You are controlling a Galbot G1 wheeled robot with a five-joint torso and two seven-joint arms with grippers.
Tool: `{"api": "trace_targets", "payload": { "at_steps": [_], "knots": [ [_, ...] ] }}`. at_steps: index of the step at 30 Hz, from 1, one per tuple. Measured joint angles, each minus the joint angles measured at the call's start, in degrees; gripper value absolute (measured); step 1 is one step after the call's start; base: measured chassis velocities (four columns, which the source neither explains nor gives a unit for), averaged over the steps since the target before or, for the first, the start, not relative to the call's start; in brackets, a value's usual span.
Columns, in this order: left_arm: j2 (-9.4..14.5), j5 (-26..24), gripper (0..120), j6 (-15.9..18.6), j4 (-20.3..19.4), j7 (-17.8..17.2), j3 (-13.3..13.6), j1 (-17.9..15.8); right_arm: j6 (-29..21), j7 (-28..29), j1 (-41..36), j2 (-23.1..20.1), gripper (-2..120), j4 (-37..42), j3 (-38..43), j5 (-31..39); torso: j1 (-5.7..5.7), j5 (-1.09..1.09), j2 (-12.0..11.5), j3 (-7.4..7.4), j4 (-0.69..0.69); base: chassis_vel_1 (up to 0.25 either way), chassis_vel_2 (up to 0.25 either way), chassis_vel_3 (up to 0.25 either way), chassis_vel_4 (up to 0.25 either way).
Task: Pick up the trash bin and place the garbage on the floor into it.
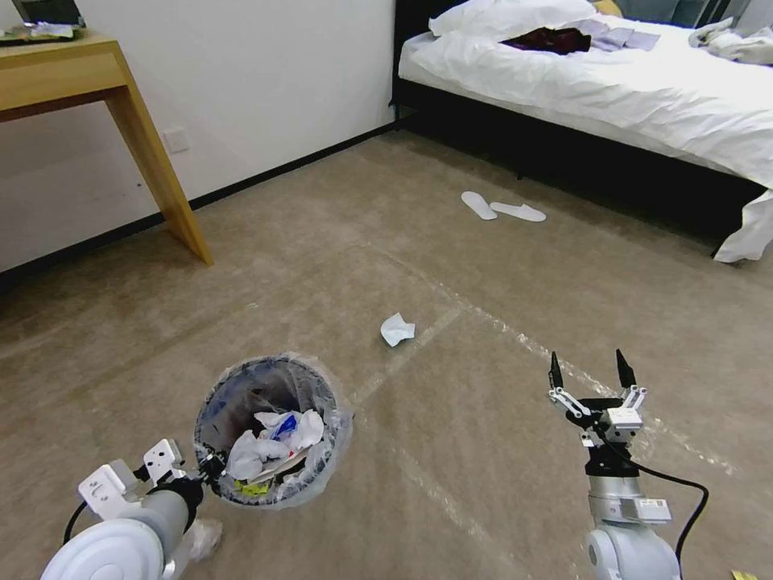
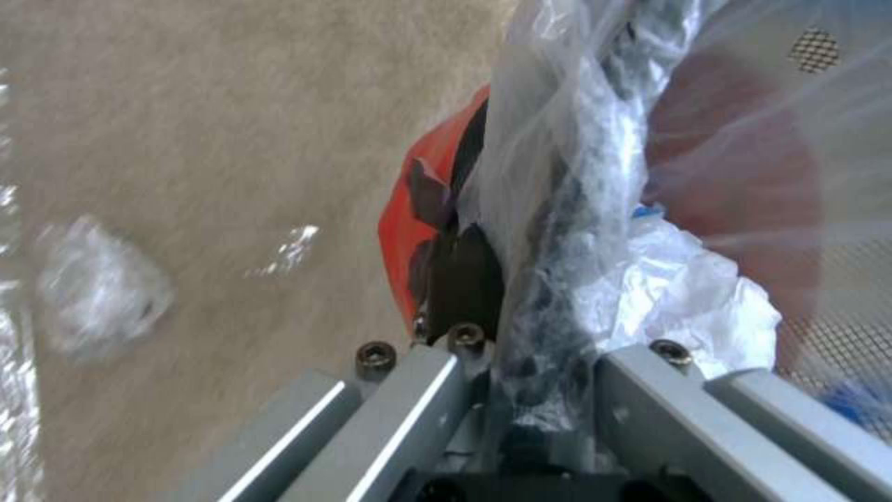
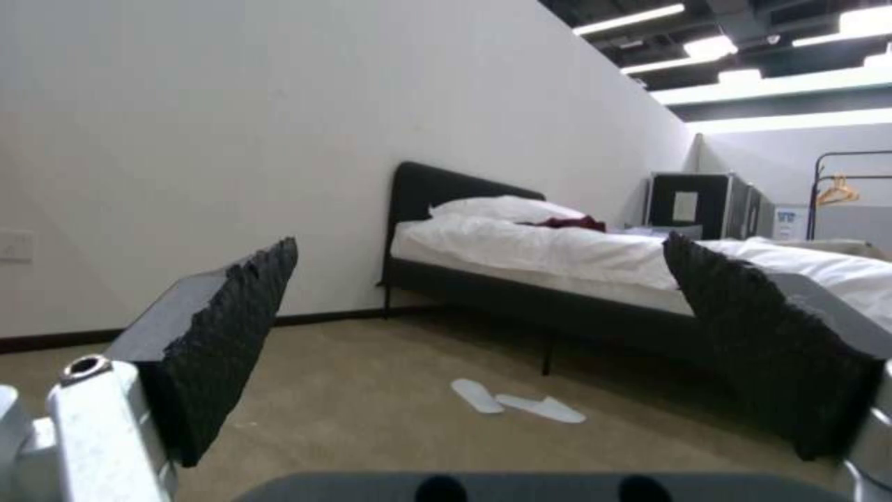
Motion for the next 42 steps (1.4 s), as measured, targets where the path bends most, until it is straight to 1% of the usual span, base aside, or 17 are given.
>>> {"api": "trace_targets", "payload": {
  "at_steps": [7, 10, 11, 19, 25, 26, 32, 33, 34, 35, 36, 37, 38, 39, 40, 41, 42],
  "knots": [
    [-0.12, 0.07, 0, -0.04, 0.19, 0.00, 0.11, -0.03, 0.79, -0.15, 0.24, 0.21, 100, -1.28, -0.31, -0.53, 0.00, 0.02, 0.00, 0.00, 0.00, -0.203, 0.208, 0.202, -0.202],
    [-0.16, 0.14, 0, -0.07, 0.28, 0.00, 0.11, -0.03, 0.97, -0.22, 0.42, 0.21, 100, -1.48, -0.39, -0.73, 0.00, -0.03, 0.00, 0.00, 0.00, -0.226, 0.249, 0.233, -0.230],
    [-0.19, 0.15, 0, -0.09, 0.32, 0.00, 0.12, -0.05, 0.98, -0.21, 0.50, 0.23, 100, -1.54, -0.52, -0.82, -0.01, 0.02, 0.00, 0.00, 0.00, -0.237, 0.260, 0.251, -0.262],
    [-0.25, 0.18, 0, -0.14, 0.53, 0.00, 0.29, -0.37, 1.39, -0.10, 1.10, 0.33, 100, -2.43, -0.76, -1.37, 0.01, 0.00, -0.01, 0.01, 0.00, -0.245, 0.251, 0.242, -0.245],
    [-0.10, 0.16, 0, -0.15, 0.69, -0.01, 0.28, -0.47, 1.76, -0.14, 1.56, 0.64, 100, -3.02, -1.17, -1.50, 0.00, 0.02, 0.00, 0.00, 0.02, -0.191, 0.187, 0.199, -0.199],
    [-0.15, 0.16, 0, -0.15, 0.76, -0.03, 0.31, -0.48, 2.02, -0.13, 1.64, 0.74, 100, -3.39, -1.20, -1.62, -0.01, -0.02, 0.00, 0.00, 0.00, -0.172, 0.182, 0.183, -0.216],
    [0.15, -0.01, 0, -0.16, 0.77, -0.08, 0.28, -0.54, 1.99, -0.66, 2.47, 0.05, 100, -4.87, -1.19, -2.71, 0.03, 0.01, -0.02, 0.02, -0.01, -0.163, 0.159, 0.162, -0.155],
    [0.49, -0.22, 0, -0.15, 0.77, -0.14, 0.23, -0.55, 1.34, -1.91, 3.32, -1.37, 100, -5.76, -1.61, -3.32, 0.02, 0.01, -0.02, 0.02, -0.02, -0.080, 0.118, 0.034, -0.063],
    [0.84, -0.33, 0, -0.16, 0.75, -0.18, 0.16, -0.54, 0.57, -4.55, 4.33, -3.20, 100, -6.73, -2.10, -3.33, 0.02, 0.03, -0.02, 0.02, 0.00, -0.007, 0.051, 0.034, -0.008],
    [0.84, -0.33, 0, -0.16, 0.75, -0.18, 0.16, -0.54, 0.57, -4.55, 4.33, -3.20, 100, -6.73, -2.10, -3.33, 0.02, 0.03, -0.02, 0.02, 0.00, -0.007, 0.051, 0.034, -0.008],
    [1.20, -0.47, 0, -0.16, 0.73, -0.19, 0.13, -0.44, -0.49, -8.45, 5.74, -6.07, 100, -7.91, -2.95, -2.90, 0.01, 0.03, -0.02, 0.01, -0.01, 0.000, 0.000, 0.000, 0.000],
    [1.55, -0.52, 0, -0.16, 0.67, -0.21, 0.13, -0.24, -1.16, -12.13, 8.33, -11.09, 100, -10.29, -4.97, -2.08, -0.01, 0.03, -0.01, -0.01, -0.01, 0.027, -0.035, -0.060, 0.022],
    [1.55, -0.52, 0, -0.16, 0.67, -0.21, 0.13, -0.24, -1.16, -12.13, 8.33, -11.09, 100, -10.29, -4.97, -2.08, -0.01, 0.03, -0.01, -0.01, -0.01, 0.027, -0.035, -0.060, 0.022],
    [1.83, -0.55, 0, -0.15, 0.65, -0.23, 0.13, -0.13, -1.18, -14.61, 10.97, -16.13, 100, -12.76, -7.00, -1.38, -0.02, 0.05, -0.01, 0.00, 0.01, 0.039, -0.035, -0.060, 0.028],
    [2.11, -0.59, 0, -0.14, 0.64, -0.22, 0.17, -0.11, -1.10, -17.52, 14.73, -22.06, 100, -16.02, -9.62, -0.45, -0.02, 0.03, -0.01, -0.01, 0.01, 0.033, -0.021, -0.053, 0.028],
    [2.11, -0.59, 0, -0.14, 0.64, -0.22, 0.17, -0.11, -1.10, -17.52, 14.73, -22.06, 100, -16.02, -9.62, -0.45, -0.02, 0.03, -0.01, -0.01, 0.01, 0.033, -0.021, -0.053, 0.028],
    [2.28, -0.67, 0, -0.14, 0.72, -0.23, 0.25, -0.26, -0.70, -20.87, 18.90, -26.73, 100, -19.13, -13.00, 1.10, -0.02, -0.03, -0.01, -0.01, 0.00, 0.000, 0.000, 0.000, 0.000]
  ]
}}
